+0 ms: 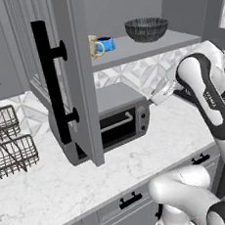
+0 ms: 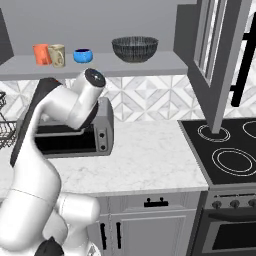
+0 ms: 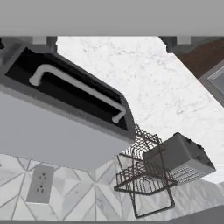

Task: Gather all objects into one cabinet and sort the glasses and bowls to opposite sides.

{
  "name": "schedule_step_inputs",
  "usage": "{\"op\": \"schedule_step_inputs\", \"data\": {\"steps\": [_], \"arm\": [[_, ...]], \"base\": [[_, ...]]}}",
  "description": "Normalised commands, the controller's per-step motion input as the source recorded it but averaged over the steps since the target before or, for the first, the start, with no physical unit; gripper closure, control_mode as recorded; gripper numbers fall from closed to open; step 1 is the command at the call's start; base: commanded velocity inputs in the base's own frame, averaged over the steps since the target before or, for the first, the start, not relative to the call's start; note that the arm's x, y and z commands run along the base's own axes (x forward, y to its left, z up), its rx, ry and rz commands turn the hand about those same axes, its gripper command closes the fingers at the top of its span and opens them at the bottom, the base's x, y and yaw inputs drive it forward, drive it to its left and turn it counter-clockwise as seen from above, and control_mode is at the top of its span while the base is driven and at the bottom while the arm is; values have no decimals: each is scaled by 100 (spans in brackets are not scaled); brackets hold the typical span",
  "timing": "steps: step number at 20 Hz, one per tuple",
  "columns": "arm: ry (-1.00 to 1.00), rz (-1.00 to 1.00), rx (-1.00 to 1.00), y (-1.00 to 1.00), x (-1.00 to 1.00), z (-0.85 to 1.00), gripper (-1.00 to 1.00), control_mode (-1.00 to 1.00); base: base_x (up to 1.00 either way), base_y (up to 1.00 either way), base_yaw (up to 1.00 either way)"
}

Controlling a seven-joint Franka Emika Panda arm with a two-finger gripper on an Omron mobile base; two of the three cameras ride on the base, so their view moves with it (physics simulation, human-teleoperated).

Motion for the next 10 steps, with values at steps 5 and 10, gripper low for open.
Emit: {"op": "schedule_step_inputs", "data": {"steps": [5, 10], "arm": [[13, 32, 16, -78, -100, -100, -100, -100], [13, 30, 7, -73, -100, -62, -100, -100]], "base": [[0, 0, 0], [0, 0, 0]]}}
